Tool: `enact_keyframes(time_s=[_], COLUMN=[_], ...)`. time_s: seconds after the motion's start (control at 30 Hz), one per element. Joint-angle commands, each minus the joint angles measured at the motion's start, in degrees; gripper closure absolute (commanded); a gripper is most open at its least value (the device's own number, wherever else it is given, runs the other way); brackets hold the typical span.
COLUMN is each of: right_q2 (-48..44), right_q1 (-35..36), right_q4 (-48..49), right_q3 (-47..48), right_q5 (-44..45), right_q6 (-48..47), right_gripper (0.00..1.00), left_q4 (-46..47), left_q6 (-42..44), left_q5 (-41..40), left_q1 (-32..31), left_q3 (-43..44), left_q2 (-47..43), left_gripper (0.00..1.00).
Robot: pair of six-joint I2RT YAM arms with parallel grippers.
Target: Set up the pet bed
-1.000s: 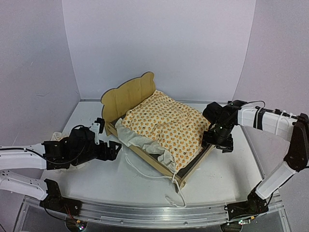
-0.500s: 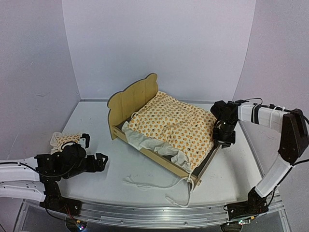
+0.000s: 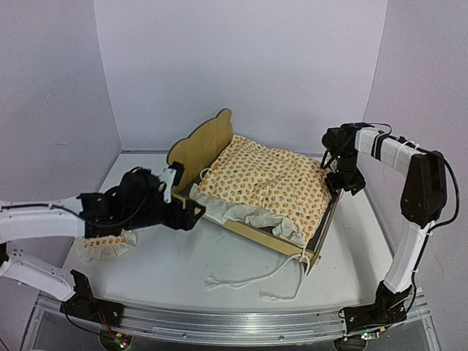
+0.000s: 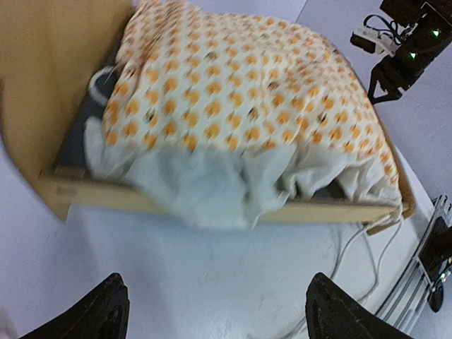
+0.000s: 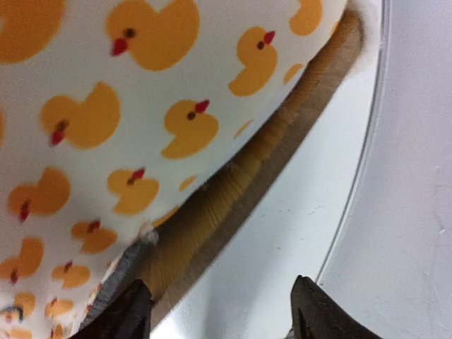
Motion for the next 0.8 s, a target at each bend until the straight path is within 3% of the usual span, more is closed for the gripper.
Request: enact_keyframes(time_s=[0.0,0.13,0.27,0.4,0.63,0.77], right_q2=[-10.32,-16.94,-17.00,-15.54,-13.91,-13.46], right_q1=[7.62,16.97,23.99,26.44,28.92,30.62], right_q4=[-10.77,-2.77,9.11,18.55,21.72,20.84], right_q3=[2.89,-1.61,-5.27,-9.57,-12.94,-13.87], right_q5=[2.50,-14.37,-23.16,-24.39,-19.27,-15.93], right_q6=[0.57,10.77,26.03,38.01,44.16,46.39], right_gripper=[0.21,0.19,0.28,0.40,0.44,0.48], left_q4=[-3.52,-6.23,-6.35,-6.47,-6.57,-6.83], left_q6=[13.38,14.63,15.77,16.86,18.26,19.07], left_q5=[3.25,6.93,9.36,11.54,13.68,10.97], left_q1=[0.73,3.17,4.37,4.65,4.65,4.68], left_q3=[19.84,28.86,31.14,32.17,33.79,33.60], left_q2=[17.57,28.22,32.94,35.86,39.57,38.86], left_gripper=[0.13,0.16,0.20,0.31,0.49,0.73])
